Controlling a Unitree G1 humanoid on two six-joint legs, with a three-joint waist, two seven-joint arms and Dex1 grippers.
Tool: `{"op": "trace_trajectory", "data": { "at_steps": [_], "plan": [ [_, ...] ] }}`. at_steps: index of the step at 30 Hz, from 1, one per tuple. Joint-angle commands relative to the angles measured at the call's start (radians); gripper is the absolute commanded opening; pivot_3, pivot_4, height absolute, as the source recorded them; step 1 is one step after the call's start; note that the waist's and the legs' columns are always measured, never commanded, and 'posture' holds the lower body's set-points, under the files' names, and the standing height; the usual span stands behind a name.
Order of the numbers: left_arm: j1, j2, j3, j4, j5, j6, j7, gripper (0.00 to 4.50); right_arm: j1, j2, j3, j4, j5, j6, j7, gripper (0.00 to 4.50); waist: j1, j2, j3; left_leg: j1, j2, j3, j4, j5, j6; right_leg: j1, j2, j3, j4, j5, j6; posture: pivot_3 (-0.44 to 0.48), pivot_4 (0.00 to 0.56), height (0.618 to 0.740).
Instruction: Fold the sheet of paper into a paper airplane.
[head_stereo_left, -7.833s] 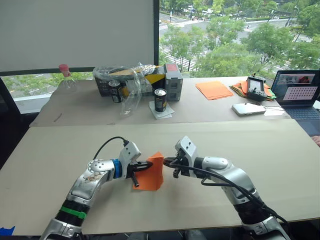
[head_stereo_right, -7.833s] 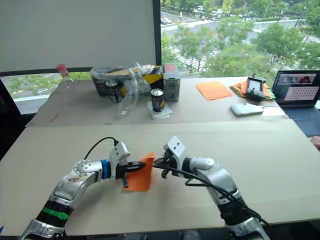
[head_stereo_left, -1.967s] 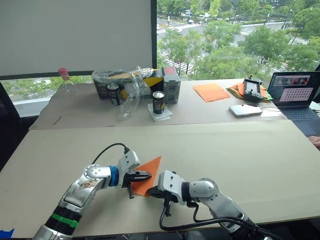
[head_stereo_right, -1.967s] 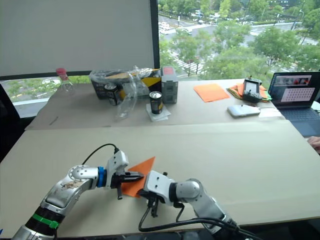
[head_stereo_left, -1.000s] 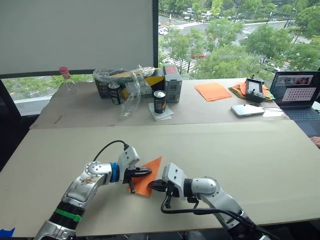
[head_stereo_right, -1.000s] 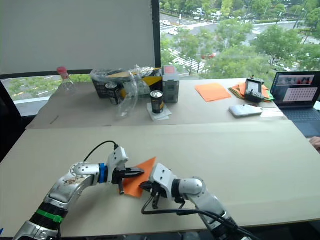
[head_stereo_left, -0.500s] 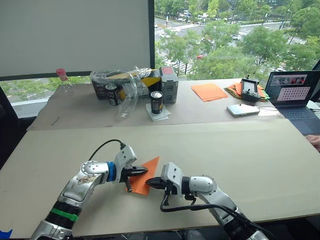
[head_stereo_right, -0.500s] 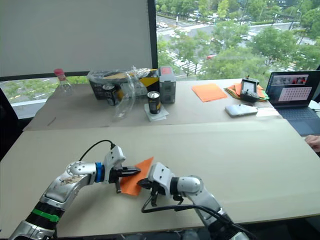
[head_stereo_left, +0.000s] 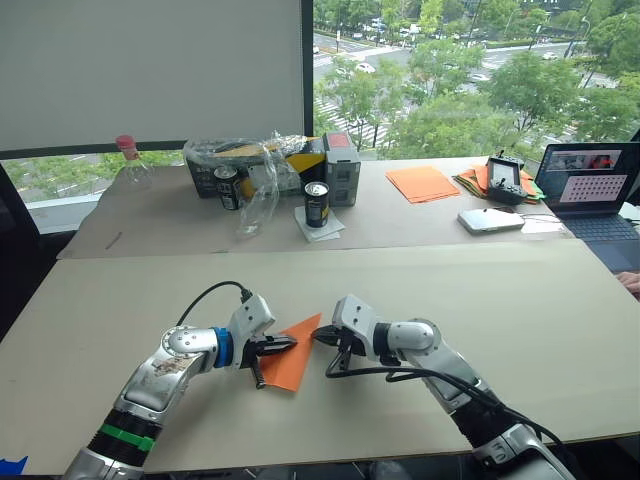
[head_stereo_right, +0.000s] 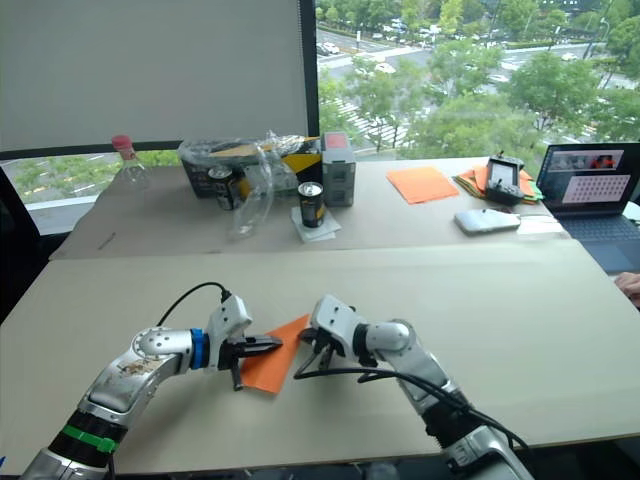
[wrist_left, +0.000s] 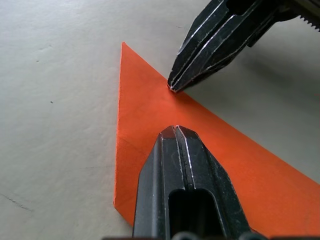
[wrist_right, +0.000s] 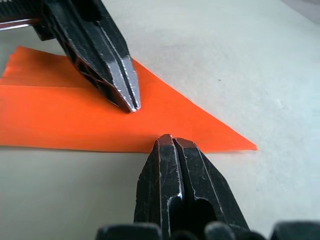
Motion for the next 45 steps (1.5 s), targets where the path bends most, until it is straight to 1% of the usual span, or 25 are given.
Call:
{"op": "trace_trajectory", "data": {
  "at_steps": [1, 7, 10, 13, 16, 20, 23, 27, 30, 34, 38, 42, 45],
  "plan": [
    [0.01, -0.002, -0.013, -0.007, 0.016, 0.01, 0.008, 0.02, -0.055, 0.013, -0.016, 0.101, -0.025, -0.017, -0.009, 0.0, -0.001, 0.0, 0.0, 0.0, 0.0, 0.0, 0.0, 0.0, 0.0, 0.0, 0.0, 0.0, 0.0, 0.0, 0.0, 0.0, 0.15, 0.695],
    [0.009, -0.012, -0.021, -0.005, 0.018, 0.008, 0.013, 0.02, -0.152, 0.056, -0.025, 0.283, -0.051, -0.074, -0.025, 0.0, -0.001, 0.0, 0.0, 0.0, 0.0, 0.0, 0.0, 0.0, 0.0, 0.0, 0.0, 0.0, 0.0, 0.0, -0.001, 0.0, 0.15, 0.695],
    [0.007, -0.015, -0.019, -0.004, 0.018, 0.007, 0.016, 0.02, -0.172, 0.062, -0.038, 0.324, -0.059, -0.071, -0.041, 0.0, 0.0, 0.0, 0.0, 0.0, 0.0, 0.0, 0.0, 0.0, 0.0, 0.0, 0.0, 0.0, 0.0, 0.0, -0.001, 0.0, 0.15, 0.695],
    [0.007, -0.016, -0.018, 0.0, 0.019, 0.003, 0.018, 0.02, -0.17, 0.058, -0.047, 0.327, -0.064, -0.086, -0.048, 0.0, 0.0, 0.0, 0.0, 0.0, 0.0, 0.0, 0.0, 0.0, 0.0, 0.0, 0.0, 0.0, 0.0, 0.0, -0.001, 0.0, 0.15, 0.695],
    [0.006, -0.018, -0.014, 0.005, 0.019, -0.001, 0.021, 0.02, -0.154, 0.046, -0.097, 0.253, -0.04, -0.089, -0.085, 0.0, 0.002, 0.0, 0.0, 0.0, -0.001, 0.0, 0.0, 0.0, 0.0, 0.0, 0.0, 0.001, 0.0, 0.0, -0.001, 0.0, 0.15, 0.695],
    [0.002, -0.033, -0.01, 0.013, 0.017, -0.004, 0.031, 0.02, -0.075, 0.037, -0.14, 0.036, 0.06, -0.033, -0.023, 0.0, 0.001, 0.001, 0.0, -0.002, -0.001, 0.0, 0.0, 0.0, 0.0, -0.002, 0.0, 0.001, 0.0, 0.0, -0.001, 0.0, 0.15, 0.695],
    [-0.011, -0.059, 0.001, 0.017, 0.01, 0.004, 0.055, 0.02, 0.043, 0.023, -0.104, -0.133, 0.098, 0.02, 0.022, 0.0, -0.001, 0.001, 0.0, -0.004, -0.001, 0.0, -0.002, 0.0, -0.001, -0.004, 0.0, 0.002, 0.0, 0.0, 0.0, 0.0, 0.15, 0.695],
    [-0.016, -0.069, 0.011, 0.012, 0.001, 0.022, 0.061, 0.02, 0.117, 0.001, -0.067, -0.241, 0.078, 0.081, 0.023, 0.0, -0.003, 0.001, 0.001, -0.004, 0.0, 0.001, -0.003, 0.0, -0.001, -0.005, 0.0, 0.002, -0.001, 0.0, 0.0, 0.0, 0.15, 0.695],
    [-0.016, -0.065, 0.016, 0.01, -0.005, 0.026, 0.057, 0.02, 0.127, -0.01, -0.057, -0.274, 0.073, 0.106, 0.018, 0.0, -0.002, 0.0, 0.001, -0.004, -0.001, 0.001, -0.003, 0.0, -0.001, -0.005, 0.0, 0.002, -0.001, 0.0, 0.0, 0.0, 0.15, 0.695],
    [-0.023, -0.056, 0.023, 0.027, -0.003, 0.019, 0.051, 0.02, 0.103, -0.017, -0.044, -0.267, 0.056, 0.12, 0.019, 0.0, -0.002, 0.0, 0.001, -0.004, 0.0, 0.001, -0.003, 0.0, -0.001, -0.005, 0.001, 0.002, -0.001, 0.0, 0.0, 0.0, 0.15, 0.695],
    [-0.097, -0.081, 0.036, 0.087, -0.012, 0.028, 0.064, 0.02, 0.063, -0.016, 0.024, -0.243, 0.043, 0.138, 0.076, 0.0, -0.001, 0.0, 0.001, -0.004, 0.0, 0.001, -0.003, 0.0, -0.001, -0.005, 0.001, 0.002, -0.001, 0.0, 0.0, 0.0, 0.15, 0.695],
    [-0.158, -0.102, 0.011, 0.146, -0.003, 0.011, 0.04, 0.02, 0.059, -0.002, 0.072, -0.204, 0.022, 0.144, 0.084, 0.0, 0.0, -0.001, 0.002, -0.004, -0.001, 0.0, -0.003, 0.0, -0.001, -0.006, 0.001, 0.001, -0.001, 0.0, 0.0, 0.0, 0.15, 0.695],
    [-0.201, -0.125, -0.015, 0.21, 0.023, -0.023, 0.025, 0.02, 0.052, 0.009, 0.079, -0.16, 0.009, 0.143, 0.074, 0.0, 0.0, -0.001, 0.002, -0.009, -0.002, 0.001, -0.002, 0.0, -0.001, -0.01, 0.0, 0.003, -0.001, 0.0, 0.0, 0.0, 0.15, 0.695]
  ]
}}
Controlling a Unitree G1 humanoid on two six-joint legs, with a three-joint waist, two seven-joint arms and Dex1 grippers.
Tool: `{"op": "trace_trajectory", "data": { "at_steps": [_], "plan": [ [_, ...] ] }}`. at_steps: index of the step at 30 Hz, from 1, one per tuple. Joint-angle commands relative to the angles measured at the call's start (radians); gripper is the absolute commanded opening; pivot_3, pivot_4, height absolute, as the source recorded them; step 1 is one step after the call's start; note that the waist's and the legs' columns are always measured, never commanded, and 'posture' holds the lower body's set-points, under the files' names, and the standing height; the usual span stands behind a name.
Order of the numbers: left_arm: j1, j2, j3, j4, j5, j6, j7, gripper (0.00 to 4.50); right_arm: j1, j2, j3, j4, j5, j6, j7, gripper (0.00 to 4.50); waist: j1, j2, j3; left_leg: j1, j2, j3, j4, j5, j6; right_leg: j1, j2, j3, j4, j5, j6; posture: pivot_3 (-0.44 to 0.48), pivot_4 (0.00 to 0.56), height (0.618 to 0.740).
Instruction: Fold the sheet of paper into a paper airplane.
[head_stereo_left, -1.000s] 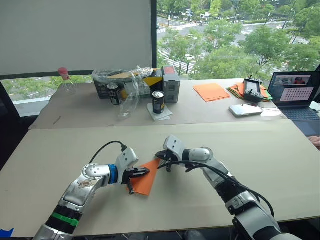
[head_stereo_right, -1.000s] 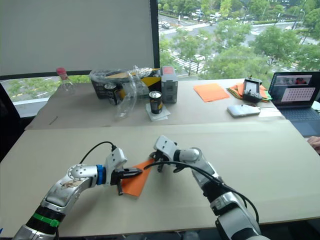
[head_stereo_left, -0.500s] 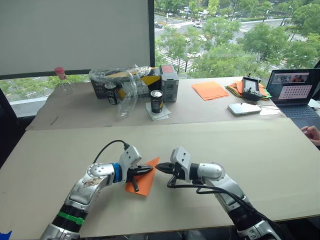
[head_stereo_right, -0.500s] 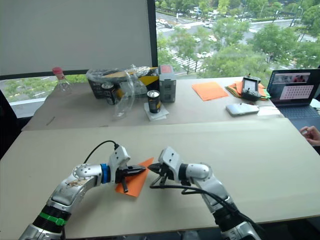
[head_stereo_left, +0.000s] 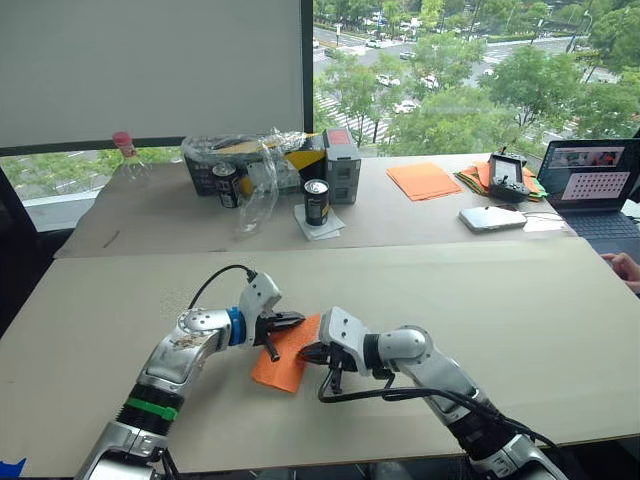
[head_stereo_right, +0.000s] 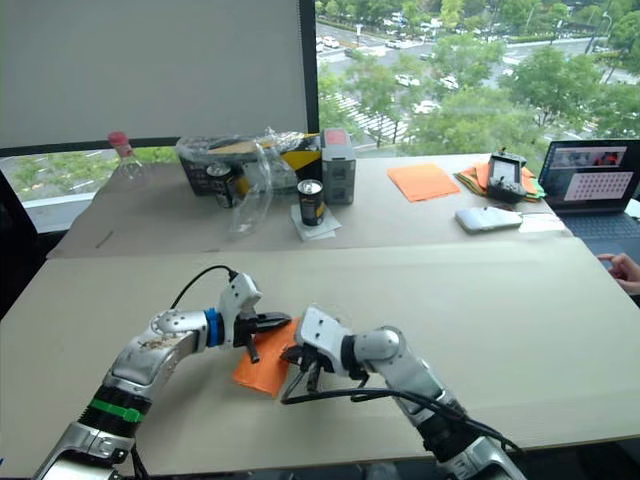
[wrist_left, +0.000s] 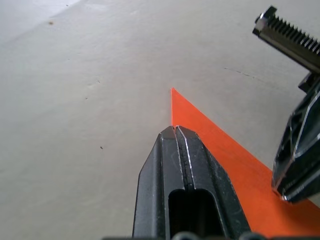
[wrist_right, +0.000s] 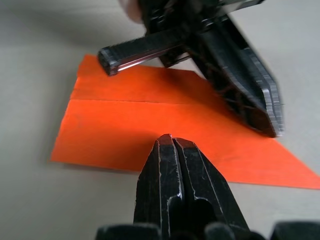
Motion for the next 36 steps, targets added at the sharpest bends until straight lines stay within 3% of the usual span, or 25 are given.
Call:
{"op": "trace_trajectory", "data": {
  "at_steps": [1, 8, 18, 28, 36],
  "plan": [
    [-0.052, -0.025, -0.036, 0.062, 0.034, -0.054, -0.028, 0.02, -0.016, 0.004, 0.004, 0.045, -0.023, 0.01, -0.013, 0.0, 0.0, 0.0, 0.0, -0.002, 0.0, 0.0, 0.001, 0.0, 0.0, -0.001, 0.0, 0.0, 0.001, 0.0, 0.0, 0.0, 0.15, 0.695],
    [-0.152, -0.094, -0.053, 0.202, 0.068, -0.117, -0.059, 0.02, -0.024, -0.003, 0.007, 0.076, -0.043, 0.06, -0.043, 0.0, 0.001, 0.0, 0.0, -0.003, 0.0, 0.0, 0.001, 0.002, -0.003, -0.003, 0.0, -0.001, 0.003, 0.001, -0.001, 0.0, 0.15, 0.695],
    [-0.156, -0.118, -0.078, 0.302, 0.139, -0.182, -0.065, 0.02, -0.013, -0.008, 0.011, 0.053, -0.04, 0.098, -0.055, 0.0, 0.002, 0.0, 0.0, -0.001, 0.0, 0.0, 0.001, 0.002, -0.003, -0.001, 0.0, -0.001, 0.003, 0.001, -0.001, 0.0, 0.15, 0.695],
    [-0.012, -0.027, -0.032, 0.137, 0.114, -0.127, -0.072, 0.02, -0.037, -0.005, 0.019, 0.096, -0.05, 0.091, -0.051, 0.0, -0.004, 0.0, -0.002, 0.001, 0.001, 0.0, 0.001, 0.002, -0.003, -0.001, 0.001, 0.0, 0.004, 0.001, -0.001, 0.0, 0.15, 0.695],
    [0.113, 0.013, 0.018, -0.012, 0.087, -0.044, -0.034, 0.02, -0.066, 0.017, 0.031, 0.128, -0.052, 0.08, -0.048, 0.0, -0.004, 0.001, -0.002, 0.011, 0.002, 0.0, -0.001, 0.002, -0.002, 0.01, 0.001, -0.001, 0.002, 0.0, -0.001, 0.0, 0.15, 0.695]
  ]
}}
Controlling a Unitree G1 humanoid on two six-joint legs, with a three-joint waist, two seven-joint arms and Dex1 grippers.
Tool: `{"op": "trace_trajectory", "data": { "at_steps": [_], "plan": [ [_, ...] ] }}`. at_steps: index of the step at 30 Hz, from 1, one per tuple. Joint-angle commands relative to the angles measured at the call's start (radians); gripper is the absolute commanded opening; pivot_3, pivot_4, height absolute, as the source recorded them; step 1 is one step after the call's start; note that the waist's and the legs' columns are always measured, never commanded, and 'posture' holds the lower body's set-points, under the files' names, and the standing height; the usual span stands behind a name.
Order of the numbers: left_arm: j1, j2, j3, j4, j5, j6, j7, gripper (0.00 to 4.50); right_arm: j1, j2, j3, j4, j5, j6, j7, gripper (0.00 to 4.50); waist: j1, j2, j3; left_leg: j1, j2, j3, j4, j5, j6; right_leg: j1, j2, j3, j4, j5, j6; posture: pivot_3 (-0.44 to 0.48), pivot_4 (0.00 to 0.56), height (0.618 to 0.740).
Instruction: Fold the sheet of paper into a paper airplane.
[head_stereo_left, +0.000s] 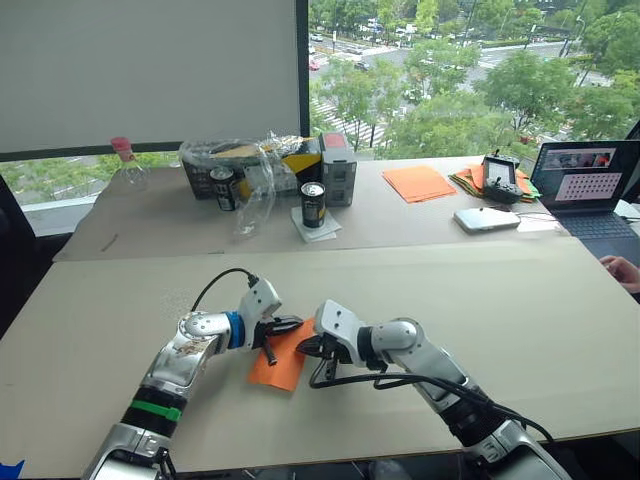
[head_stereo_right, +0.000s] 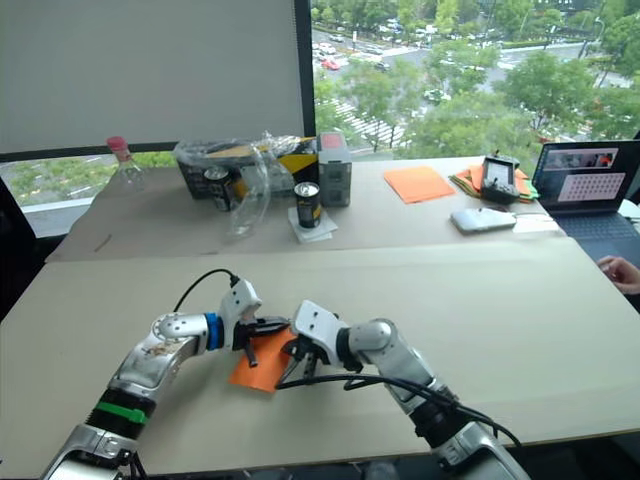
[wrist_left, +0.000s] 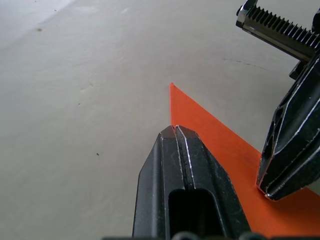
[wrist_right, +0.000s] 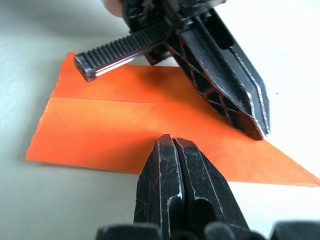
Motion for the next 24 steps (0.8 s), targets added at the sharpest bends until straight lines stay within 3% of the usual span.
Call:
{"op": "trace_trajectory", "data": {
  "at_steps": [1, 17, 24],
  "plan": [
    [0.063, 0.024, -0.002, -0.041, -0.006, 0.064, 0.011, 0.02, 0.007, -0.002, 0.021, 0.05, -0.032, 0.025, -0.003, 0.0, -0.001, 0.0, 0.0, 0.0, 0.0, 0.0, 0.0, 0.0, 0.0, 0.0, 0.0, 0.0, 0.0, 0.0, 0.0, 0.0, 0.15, 0.695],
    [0.264, 0.218, 0.123, -0.241, -0.101, 0.164, -0.006, 0.02, -0.016, 0.007, 0.033, 0.084, -0.035, 0.003, 0.014, 0.0, -0.013, 0.002, -0.001, 0.002, 0.001, 0.0, -0.003, 0.0, 0.0, 0.0, 0.001, 0.0, 0.0, 0.0, 0.0, 0.0, 0.15, 0.695],
    [0.278, 0.231, 0.163, -0.283, -0.161, 0.168, -0.013, 0.02, -0.028, 0.008, 0.039, 0.101, -0.042, -0.014, 0.021, 0.0, -0.016, 0.002, -0.001, 0.002, 0.002, 0.0, -0.003, 0.0, 0.0, -0.001, 0.001, 0.0, 0.0, 0.0, 0.0, 0.0, 0.15, 0.695]
  ]
}}
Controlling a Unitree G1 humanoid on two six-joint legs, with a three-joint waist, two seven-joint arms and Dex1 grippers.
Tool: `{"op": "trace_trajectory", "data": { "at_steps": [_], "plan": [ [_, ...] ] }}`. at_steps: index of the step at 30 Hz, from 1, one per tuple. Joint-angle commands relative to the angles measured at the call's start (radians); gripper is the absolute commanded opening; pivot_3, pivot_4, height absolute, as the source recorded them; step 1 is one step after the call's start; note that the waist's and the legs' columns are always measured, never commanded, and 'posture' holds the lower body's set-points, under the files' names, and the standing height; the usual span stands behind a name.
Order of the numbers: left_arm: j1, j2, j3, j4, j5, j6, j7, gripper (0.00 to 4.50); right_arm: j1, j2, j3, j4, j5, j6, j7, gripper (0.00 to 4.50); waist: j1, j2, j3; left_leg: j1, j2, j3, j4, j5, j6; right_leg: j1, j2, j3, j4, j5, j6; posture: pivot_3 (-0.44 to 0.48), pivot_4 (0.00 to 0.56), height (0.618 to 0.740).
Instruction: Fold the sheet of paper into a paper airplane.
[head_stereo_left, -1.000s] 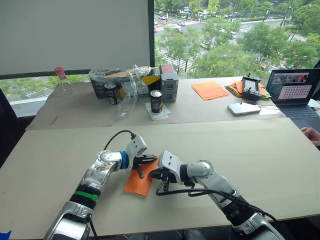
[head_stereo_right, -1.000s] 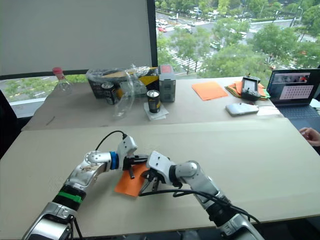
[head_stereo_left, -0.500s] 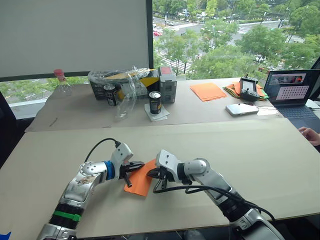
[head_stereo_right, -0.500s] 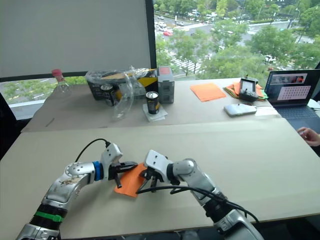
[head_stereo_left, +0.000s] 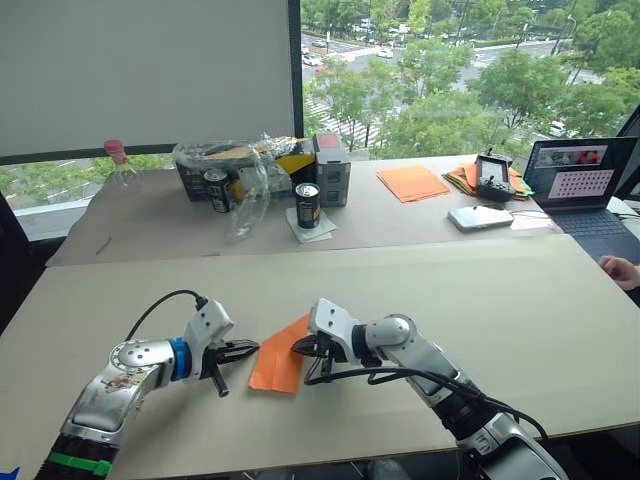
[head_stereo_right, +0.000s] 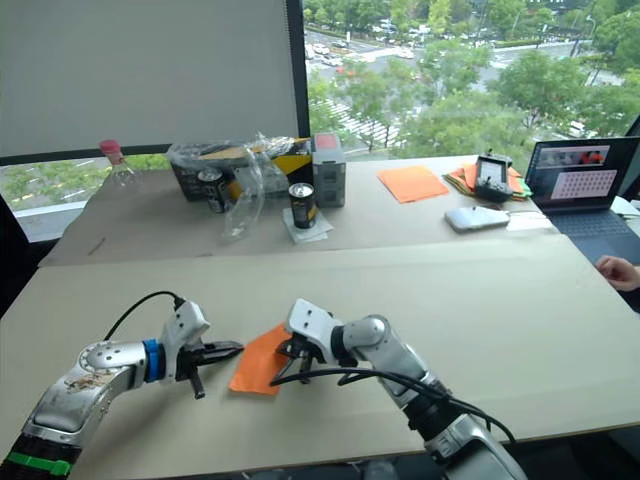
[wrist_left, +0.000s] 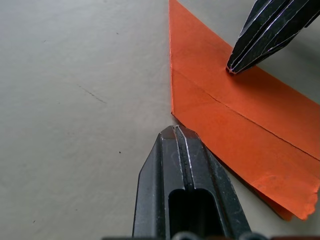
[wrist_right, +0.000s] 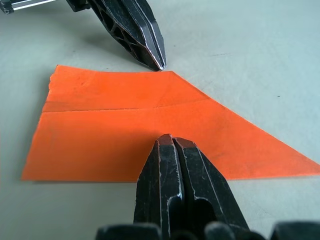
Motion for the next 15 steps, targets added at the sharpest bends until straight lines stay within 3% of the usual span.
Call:
{"op": "trace_trajectory", "data": {
  "at_steps": [1, 10, 15],
  "plan": [
    [0.014, -0.007, 0.031, -0.026, -0.034, 0.002, 0.004, 0.02, 0.005, -0.01, 0.02, 0.051, -0.042, -0.001, -0.003, 0.0, -0.001, 0.0, 0.0, 0.0, 0.0, 0.0, 0.0, 0.0, 0.0, 0.0, 0.0, 0.0, 0.0, 0.0, 0.0, 0.0, 0.15, 0.695],
    [0.001, -0.013, 0.111, 0.013, -0.09, -0.007, 0.02, 0.02, -0.01, -0.125, -0.045, -0.121, -0.009, -0.05, 0.074, 0.0, 0.016, 0.0, 0.002, -0.006, -0.001, 0.0, 0.001, 0.0, 0.0, -0.006, 0.0, 0.0, 0.0, 0.0, 0.0, 0.0, 0.15, 0.695],
    [-0.052, -0.024, 0.13, 0.031, -0.147, 0.022, -0.007, 0.02, -0.013, -0.184, -0.086, -0.186, 0.018, -0.03, 0.098, 0.0, 0.018, -0.001, 0.002, -0.019, -0.001, 0.0, 0.002, 0.001, -0.001, -0.017, 0.0, 0.0, 0.001, 0.001, -0.001, 0.0, 0.15, 0.695]
  ]
}}
